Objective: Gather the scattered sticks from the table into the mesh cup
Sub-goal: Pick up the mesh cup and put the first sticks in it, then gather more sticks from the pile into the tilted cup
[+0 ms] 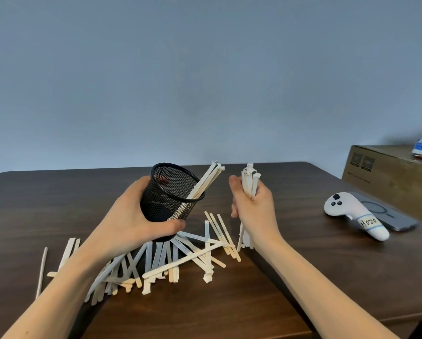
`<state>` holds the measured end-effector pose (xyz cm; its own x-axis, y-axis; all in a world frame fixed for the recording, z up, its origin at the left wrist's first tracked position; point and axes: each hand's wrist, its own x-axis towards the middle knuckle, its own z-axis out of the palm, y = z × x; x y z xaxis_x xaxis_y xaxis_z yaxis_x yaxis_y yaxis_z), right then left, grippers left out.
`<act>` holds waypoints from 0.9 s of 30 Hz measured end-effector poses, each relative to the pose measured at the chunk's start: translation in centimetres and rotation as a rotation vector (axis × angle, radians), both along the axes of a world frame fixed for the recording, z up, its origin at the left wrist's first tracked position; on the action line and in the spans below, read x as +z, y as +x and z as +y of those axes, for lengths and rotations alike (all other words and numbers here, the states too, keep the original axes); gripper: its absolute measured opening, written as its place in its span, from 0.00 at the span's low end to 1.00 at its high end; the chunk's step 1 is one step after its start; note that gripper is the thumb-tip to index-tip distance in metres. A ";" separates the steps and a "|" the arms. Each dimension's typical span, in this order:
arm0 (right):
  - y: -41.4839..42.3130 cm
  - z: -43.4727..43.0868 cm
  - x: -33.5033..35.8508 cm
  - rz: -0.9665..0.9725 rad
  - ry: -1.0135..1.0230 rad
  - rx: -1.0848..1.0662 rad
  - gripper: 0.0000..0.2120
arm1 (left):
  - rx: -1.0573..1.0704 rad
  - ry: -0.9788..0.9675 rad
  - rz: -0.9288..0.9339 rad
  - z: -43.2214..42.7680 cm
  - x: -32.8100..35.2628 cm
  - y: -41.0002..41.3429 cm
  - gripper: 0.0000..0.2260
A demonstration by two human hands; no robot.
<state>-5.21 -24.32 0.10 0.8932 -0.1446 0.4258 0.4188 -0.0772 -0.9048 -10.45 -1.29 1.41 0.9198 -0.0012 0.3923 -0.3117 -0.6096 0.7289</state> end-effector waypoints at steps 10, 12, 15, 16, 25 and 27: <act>-0.9 -1.4 4.5 0.102 0.175 -0.141 0.19 | -0.004 0.033 -0.004 0.0 0.1 0.0 0.34; -1.1 -1.9 6.5 0.077 0.171 -0.227 0.17 | 0.001 0.044 -0.005 0.2 0.0 0.1 0.35; -1.0 -2.3 8.3 0.031 0.281 -0.298 0.15 | -0.002 0.058 -0.005 0.3 0.1 -0.1 0.34; -1.0 -2.2 8.7 0.019 0.327 -0.311 0.15 | -0.004 0.064 -0.009 0.2 0.1 -0.2 0.33; -2.0 3.7 6.1 -0.017 -0.094 -0.074 0.23 | 0.005 0.065 -0.015 0.4 -0.1 0.1 0.37; -2.0 4.1 5.7 -0.054 -0.279 -0.070 0.25 | 0.011 0.042 -0.016 0.6 0.0 0.1 0.36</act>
<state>-7.25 -20.27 5.84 0.8602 -0.0761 0.5042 0.4503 -0.3505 -0.8212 -10.31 -0.73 1.38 0.9137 -0.0081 0.4064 -0.3161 -0.6427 0.6979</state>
